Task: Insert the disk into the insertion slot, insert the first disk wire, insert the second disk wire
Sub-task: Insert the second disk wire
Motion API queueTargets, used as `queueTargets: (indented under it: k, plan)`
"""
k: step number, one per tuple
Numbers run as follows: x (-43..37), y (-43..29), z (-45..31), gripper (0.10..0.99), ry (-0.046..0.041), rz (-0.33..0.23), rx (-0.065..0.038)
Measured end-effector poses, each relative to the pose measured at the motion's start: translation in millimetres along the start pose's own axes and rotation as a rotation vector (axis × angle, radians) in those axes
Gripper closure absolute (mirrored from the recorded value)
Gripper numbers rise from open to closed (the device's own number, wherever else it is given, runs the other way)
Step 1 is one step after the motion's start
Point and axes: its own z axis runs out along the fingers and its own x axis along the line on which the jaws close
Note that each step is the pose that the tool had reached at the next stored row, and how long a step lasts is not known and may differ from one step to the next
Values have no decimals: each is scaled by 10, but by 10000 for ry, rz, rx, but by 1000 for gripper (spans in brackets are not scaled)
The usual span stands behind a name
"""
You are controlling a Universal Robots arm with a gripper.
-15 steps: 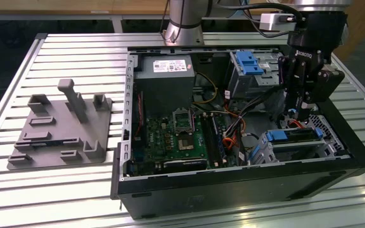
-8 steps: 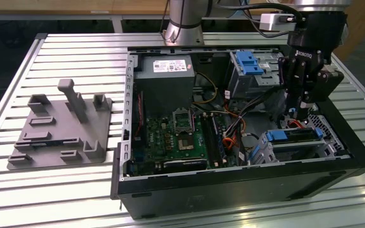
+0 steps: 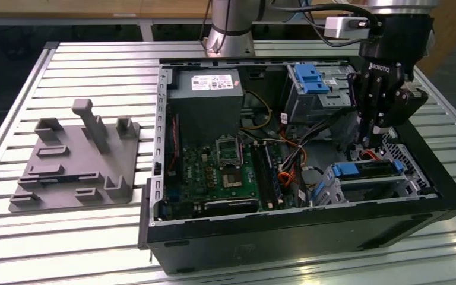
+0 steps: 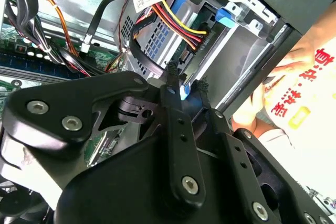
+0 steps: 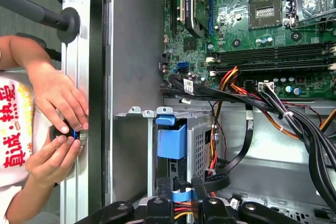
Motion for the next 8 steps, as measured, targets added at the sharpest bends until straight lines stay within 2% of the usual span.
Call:
queueTargets:
  k: [8]
  plan:
    - [-2,0,-1,792,25,-25,-5]
